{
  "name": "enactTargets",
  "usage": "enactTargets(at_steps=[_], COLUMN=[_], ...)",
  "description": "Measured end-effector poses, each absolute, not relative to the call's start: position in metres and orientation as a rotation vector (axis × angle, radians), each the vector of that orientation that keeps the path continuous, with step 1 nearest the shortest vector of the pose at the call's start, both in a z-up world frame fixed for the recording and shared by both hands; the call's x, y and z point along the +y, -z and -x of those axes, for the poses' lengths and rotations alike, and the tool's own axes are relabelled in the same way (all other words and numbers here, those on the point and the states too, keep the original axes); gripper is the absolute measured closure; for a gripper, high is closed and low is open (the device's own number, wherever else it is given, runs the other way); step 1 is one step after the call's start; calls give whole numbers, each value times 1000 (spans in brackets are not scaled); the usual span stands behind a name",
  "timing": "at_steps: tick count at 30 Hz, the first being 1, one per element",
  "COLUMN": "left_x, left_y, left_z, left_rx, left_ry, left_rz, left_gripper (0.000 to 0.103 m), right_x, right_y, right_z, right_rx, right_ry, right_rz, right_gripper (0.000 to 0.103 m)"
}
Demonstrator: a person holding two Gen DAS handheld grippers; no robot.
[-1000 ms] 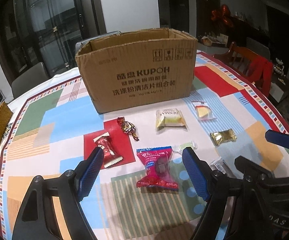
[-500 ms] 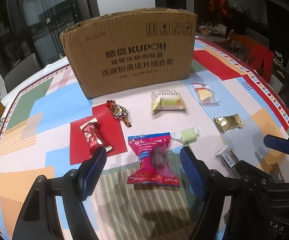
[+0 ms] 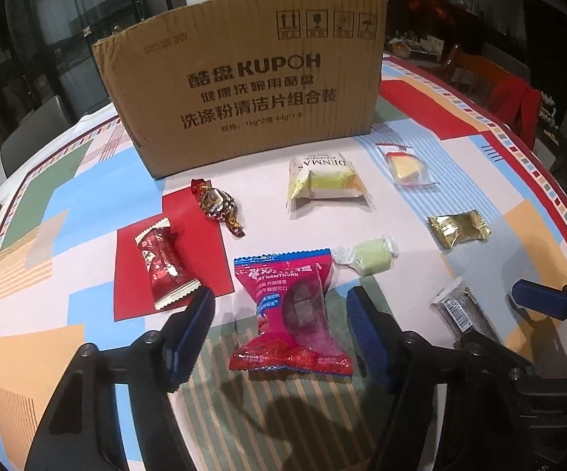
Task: Organize snacks
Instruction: 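Grasp the red hawthorn packet with the left tool while the right tool grasps the silver bar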
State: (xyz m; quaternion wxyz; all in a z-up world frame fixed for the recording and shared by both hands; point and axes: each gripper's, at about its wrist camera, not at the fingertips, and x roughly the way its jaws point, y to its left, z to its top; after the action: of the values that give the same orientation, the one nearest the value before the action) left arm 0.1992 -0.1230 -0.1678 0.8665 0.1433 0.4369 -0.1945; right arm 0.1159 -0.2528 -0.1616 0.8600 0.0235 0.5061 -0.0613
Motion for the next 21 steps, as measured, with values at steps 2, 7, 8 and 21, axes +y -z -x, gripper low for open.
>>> enactTargets(at_steps=[2, 7, 8, 21], left_x=[-123, -123, -124, -123], left_y=[170, 172, 173, 177], left_z=[-200, -202, -202, -201], left_rx=[920, 925, 927, 935], left_ry=[405, 404, 406, 421], left_rz=[-299, -294, -295, -292], left_gripper=[38, 44, 47, 65], right_x=[-253, -254, -254, -254], right_y=[164, 166, 167, 166], right_z=[-117, -118, -118, -118], right_rx=[1071, 1075, 1076, 1072], right_ry=[126, 123, 121, 124], right_rz=[-55, -63, -65, -51], right_gripper=[50, 61, 67, 81])
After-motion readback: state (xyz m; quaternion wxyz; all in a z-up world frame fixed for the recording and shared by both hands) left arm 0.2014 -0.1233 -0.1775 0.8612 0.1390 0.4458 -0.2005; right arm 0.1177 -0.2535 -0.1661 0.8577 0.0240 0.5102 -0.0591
